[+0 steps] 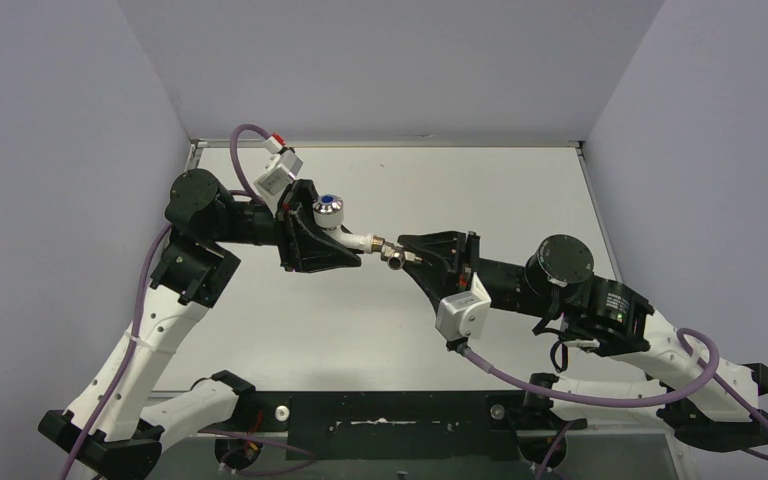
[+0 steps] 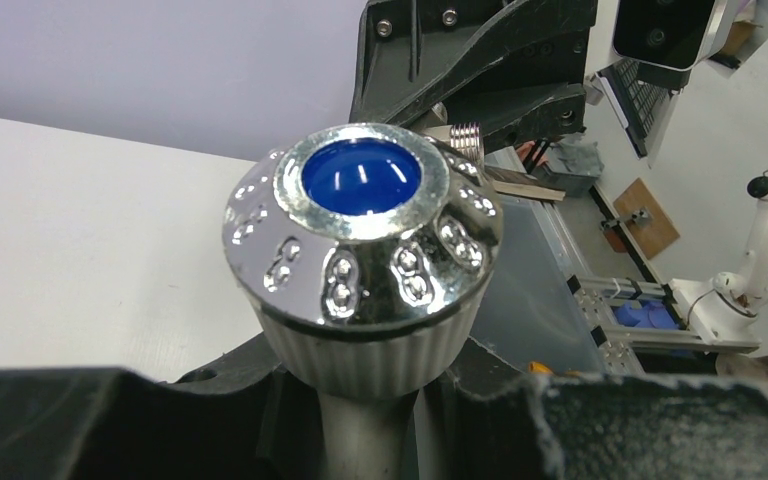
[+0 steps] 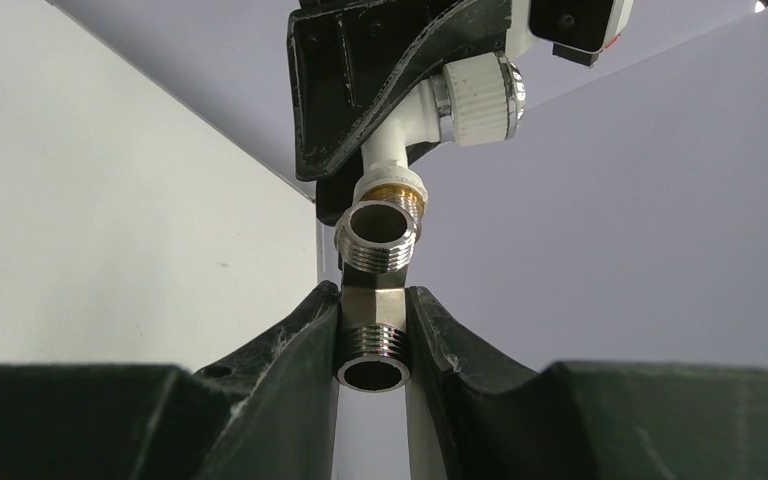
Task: Install the water faucets
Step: Install the water faucet onto the adaptor.
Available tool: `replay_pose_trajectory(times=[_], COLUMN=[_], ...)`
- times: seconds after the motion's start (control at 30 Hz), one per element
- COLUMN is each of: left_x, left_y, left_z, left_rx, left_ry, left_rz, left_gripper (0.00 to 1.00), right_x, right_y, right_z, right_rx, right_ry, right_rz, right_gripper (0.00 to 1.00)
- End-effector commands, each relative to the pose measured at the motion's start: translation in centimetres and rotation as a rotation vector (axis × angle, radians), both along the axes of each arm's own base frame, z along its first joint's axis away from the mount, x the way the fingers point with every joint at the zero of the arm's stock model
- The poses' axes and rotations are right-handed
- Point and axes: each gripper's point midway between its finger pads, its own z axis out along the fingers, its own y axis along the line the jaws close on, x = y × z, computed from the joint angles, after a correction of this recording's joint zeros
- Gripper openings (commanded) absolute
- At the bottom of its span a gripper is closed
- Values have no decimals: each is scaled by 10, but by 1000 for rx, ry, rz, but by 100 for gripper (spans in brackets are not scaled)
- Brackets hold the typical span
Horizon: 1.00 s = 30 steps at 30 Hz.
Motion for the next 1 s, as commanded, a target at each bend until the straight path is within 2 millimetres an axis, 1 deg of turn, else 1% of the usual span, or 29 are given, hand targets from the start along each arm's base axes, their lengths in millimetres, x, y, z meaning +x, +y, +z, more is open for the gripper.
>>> replay_pose_trajectory(times=[0.0, 0.17, 0.43, 0.63, 0.73, 0.97], left_x=[-4, -4, -5, -6, -6, -7], left_y=[1, 1, 1, 2, 2, 2], left_z=[17, 17, 16, 14, 14, 12], left_rx=[-38, -38, -35, -32, -30, -26], left_ry=[-76, -75, -71, -67, -67, -64], left_rz=[2, 3, -4, -7, -9, -11], left_gripper=[0, 0, 0, 0, 0, 0], right_x=[-4, 4, 8, 6, 4, 4], right_y=[-2, -5, -7, -7, -5, -5], right_z=[20, 28, 33, 33, 30, 35], right_rx=[77, 120, 139, 121, 96, 106], right_ry=[-19, -43, -48, -41, -32, -40], right_rz=[10, -34, -58, -48, -34, -36], right_gripper=[0, 0, 0, 0, 0, 0])
